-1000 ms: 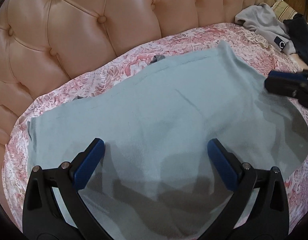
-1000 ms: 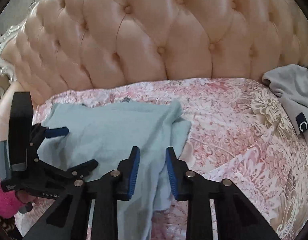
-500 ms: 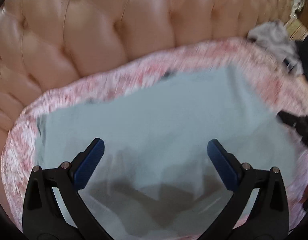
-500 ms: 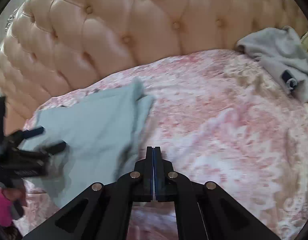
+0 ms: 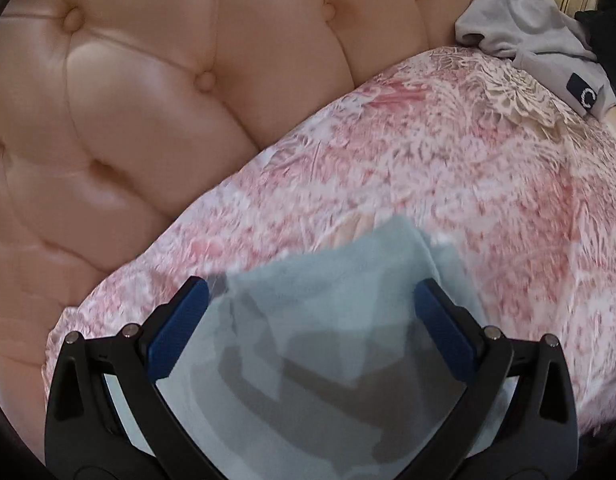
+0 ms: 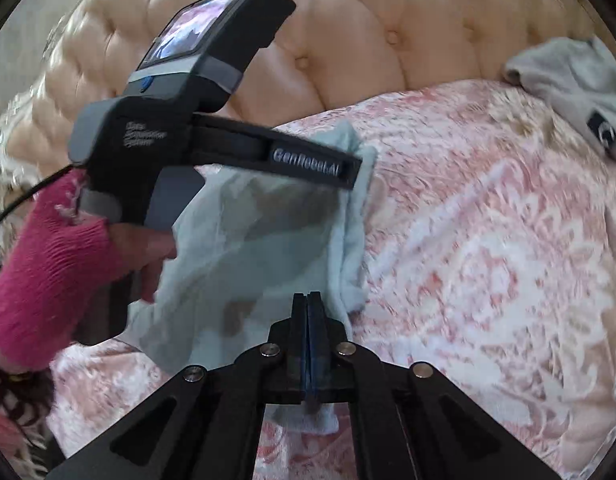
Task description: Fold clothes
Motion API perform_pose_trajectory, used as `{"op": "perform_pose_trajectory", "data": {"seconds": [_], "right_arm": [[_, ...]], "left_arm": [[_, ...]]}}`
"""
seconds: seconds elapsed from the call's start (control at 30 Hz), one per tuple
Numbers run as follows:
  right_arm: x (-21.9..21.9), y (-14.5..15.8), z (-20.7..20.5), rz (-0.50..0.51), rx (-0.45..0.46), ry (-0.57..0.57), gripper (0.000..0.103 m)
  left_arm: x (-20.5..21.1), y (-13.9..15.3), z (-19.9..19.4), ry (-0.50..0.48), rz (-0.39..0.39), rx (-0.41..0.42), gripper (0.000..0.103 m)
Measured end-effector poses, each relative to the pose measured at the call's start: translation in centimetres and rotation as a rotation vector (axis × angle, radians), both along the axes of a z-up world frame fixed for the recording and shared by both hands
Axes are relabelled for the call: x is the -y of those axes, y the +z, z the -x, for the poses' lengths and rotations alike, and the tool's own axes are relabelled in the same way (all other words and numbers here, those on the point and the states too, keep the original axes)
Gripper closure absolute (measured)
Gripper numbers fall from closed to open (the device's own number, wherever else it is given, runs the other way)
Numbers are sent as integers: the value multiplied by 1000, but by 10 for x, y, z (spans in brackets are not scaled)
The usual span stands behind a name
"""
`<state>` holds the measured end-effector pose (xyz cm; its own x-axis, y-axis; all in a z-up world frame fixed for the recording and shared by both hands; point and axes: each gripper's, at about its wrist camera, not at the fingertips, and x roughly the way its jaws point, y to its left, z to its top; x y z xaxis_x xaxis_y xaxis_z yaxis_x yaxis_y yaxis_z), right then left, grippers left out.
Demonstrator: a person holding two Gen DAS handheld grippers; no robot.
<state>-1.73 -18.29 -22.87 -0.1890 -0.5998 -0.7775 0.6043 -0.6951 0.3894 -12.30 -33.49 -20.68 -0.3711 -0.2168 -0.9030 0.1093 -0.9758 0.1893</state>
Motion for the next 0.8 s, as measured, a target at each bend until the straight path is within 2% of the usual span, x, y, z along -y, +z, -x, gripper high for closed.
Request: {"op": "perform_pose_trajectory", "data": {"seconds": [0.07, 0.13, 0.23, 0.4, 0.43, 0.47, 0.57, 0.7, 0.8], "right_arm": [[-3, 1, 0, 9, 7, -11, 103], [-6, 2, 3, 25, 20, -20, 103], [-7, -1, 4, 40, 28, -27, 103], [-6, -2, 0, 42, 19, -29, 101], [-8, -2, -1, 45, 18, -31, 101], [-9, -3, 0, 49, 21, -34, 101], [-15, -1, 0, 64, 38, -49, 101], [-24, 19, -5, 88, -11, -83, 97], [-5, 29, -9, 74, -48, -27, 97]], "left_arm": [[1, 2, 4, 2, -3, -20, 0], [8, 22, -6, 38, -11, -115, 0], [9, 31, -7, 37, -52, -147, 0], [7, 1, 17, 29, -68, -36, 0], [8, -1, 21, 28, -77, -22, 0], [12, 7, 21, 31, -95, -44, 0], [24, 45, -7, 30, -84, -164, 0], [41, 60, -72, 25, -57, -158, 0], [52, 37, -119, 66, -45, -74, 0]]}}
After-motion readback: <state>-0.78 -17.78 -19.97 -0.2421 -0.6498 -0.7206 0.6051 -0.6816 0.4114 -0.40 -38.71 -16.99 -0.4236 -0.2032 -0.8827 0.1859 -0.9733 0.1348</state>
